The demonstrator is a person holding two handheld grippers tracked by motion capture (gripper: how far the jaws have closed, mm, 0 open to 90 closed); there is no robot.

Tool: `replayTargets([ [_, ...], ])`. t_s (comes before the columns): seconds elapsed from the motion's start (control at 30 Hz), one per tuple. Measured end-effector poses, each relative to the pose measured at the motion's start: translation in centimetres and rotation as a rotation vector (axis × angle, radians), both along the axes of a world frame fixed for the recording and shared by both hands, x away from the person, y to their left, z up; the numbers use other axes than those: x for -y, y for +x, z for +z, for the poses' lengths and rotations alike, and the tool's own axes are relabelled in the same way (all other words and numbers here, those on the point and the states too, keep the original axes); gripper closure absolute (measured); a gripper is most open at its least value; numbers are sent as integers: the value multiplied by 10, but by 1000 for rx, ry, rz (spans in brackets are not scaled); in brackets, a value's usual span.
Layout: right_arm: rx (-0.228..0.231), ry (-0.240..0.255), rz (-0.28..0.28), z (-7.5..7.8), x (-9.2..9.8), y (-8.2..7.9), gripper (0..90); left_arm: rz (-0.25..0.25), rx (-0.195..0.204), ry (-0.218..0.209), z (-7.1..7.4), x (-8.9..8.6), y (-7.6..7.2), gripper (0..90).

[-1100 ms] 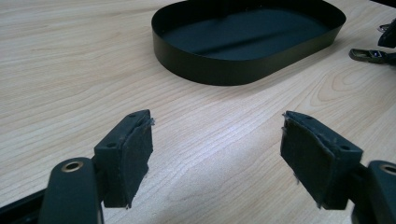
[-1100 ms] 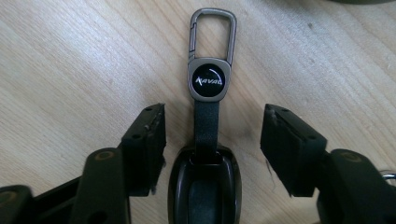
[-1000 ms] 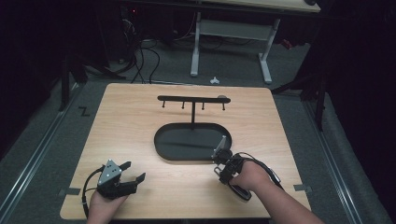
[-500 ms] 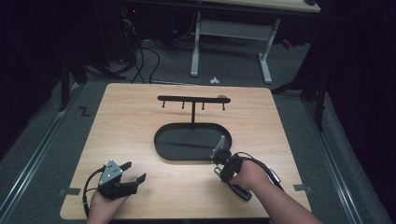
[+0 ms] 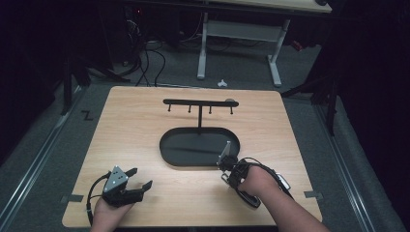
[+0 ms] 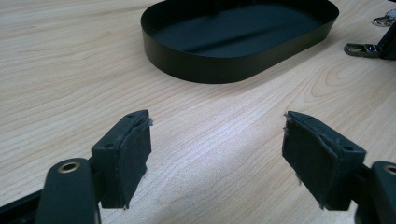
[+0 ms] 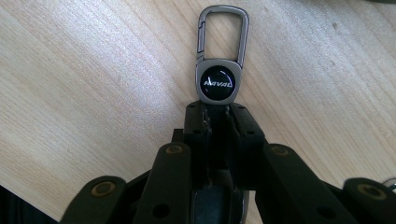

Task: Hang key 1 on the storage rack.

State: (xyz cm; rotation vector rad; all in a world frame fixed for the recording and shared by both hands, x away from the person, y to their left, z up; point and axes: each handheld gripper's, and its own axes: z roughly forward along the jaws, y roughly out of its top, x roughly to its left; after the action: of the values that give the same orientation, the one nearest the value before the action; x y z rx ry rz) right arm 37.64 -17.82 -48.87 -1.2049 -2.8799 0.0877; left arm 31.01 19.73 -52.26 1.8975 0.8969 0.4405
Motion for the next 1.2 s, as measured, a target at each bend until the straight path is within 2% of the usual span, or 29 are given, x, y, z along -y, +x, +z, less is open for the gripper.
replayTargets([
  [0.07, 8, 20, -2, 0, 3, -1, 801, 0, -4, -1, -1, 0, 0, 244],
  [0.33, 5, 13, -2, 0, 2, -2, 804, -1, -4, 2, -1, 0, 0, 245],
  [0.4, 7, 25, -15, 4, 2, -2, 804, -2, -7, 4, -1, -1, 0, 245],
  [0.43, 8, 28, -46, 10, 2, -4, 804, -5, -9, 5, -1, 0, 0, 245],
  [0.77, 58, 61, 6, 29, 4, -11, 805, -8, -6, 6, -1, 0, 0, 245],
  [1.2, 114, 104, -4, 59, 11, -9, 804, -4, -6, -2, -1, -1, 0, 246],
])
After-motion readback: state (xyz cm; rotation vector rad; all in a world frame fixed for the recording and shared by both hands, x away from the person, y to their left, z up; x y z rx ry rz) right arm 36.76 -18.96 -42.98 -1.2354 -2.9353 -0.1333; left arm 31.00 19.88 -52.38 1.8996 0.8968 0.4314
